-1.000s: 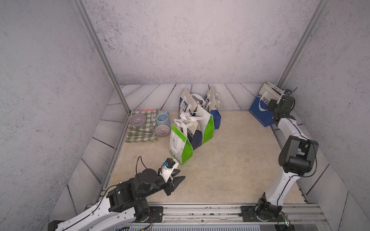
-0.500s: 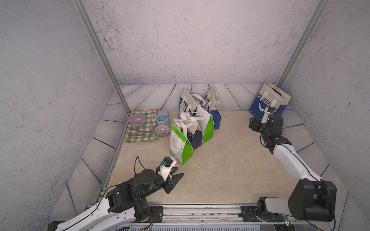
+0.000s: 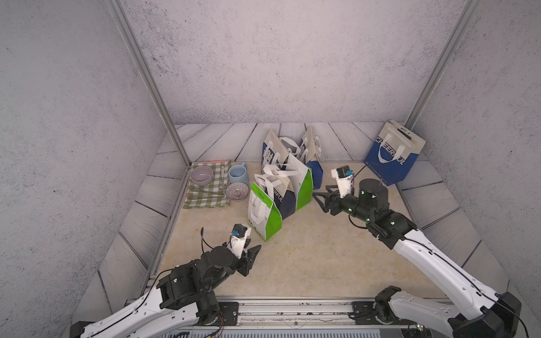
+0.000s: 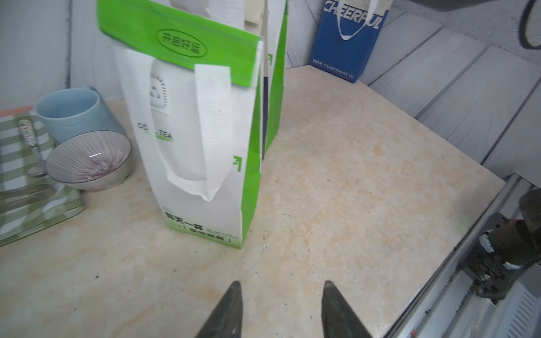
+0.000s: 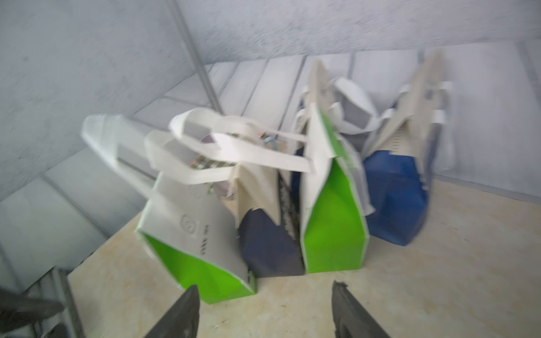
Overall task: Open the takeout bag
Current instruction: Pick up the takeout bag at the center of the board.
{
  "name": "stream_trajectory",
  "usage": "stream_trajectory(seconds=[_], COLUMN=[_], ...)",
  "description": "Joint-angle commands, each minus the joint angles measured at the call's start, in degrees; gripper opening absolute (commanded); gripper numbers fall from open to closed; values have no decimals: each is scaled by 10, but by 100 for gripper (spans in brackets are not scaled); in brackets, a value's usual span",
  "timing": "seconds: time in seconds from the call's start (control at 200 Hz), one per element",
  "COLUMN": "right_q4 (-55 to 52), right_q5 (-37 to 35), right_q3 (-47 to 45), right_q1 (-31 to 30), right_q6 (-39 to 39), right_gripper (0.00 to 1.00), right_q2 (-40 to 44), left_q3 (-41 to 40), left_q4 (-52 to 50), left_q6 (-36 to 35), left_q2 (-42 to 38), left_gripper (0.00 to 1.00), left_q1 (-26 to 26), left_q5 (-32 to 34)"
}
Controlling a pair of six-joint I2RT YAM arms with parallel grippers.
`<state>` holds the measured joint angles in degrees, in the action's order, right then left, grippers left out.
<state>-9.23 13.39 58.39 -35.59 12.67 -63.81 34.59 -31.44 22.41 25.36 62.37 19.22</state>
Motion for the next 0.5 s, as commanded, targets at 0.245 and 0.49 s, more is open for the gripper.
stream_trajectory(seconds=[0.245, 0.49], right_q4=[35, 40], right_q5=[-35, -8], right_q3=[80, 151], right_q1=[-128, -139], right_q6=[-51, -50], right_gripper=[75, 74], right_q2=[-142, -238], left_q3=[14, 12], left_q4=[-40, -35], left_q6=[23, 18], left_q2=[-12, -14], left_gripper=[46, 46], left_q1=[-3, -3], left_q5=[66, 55])
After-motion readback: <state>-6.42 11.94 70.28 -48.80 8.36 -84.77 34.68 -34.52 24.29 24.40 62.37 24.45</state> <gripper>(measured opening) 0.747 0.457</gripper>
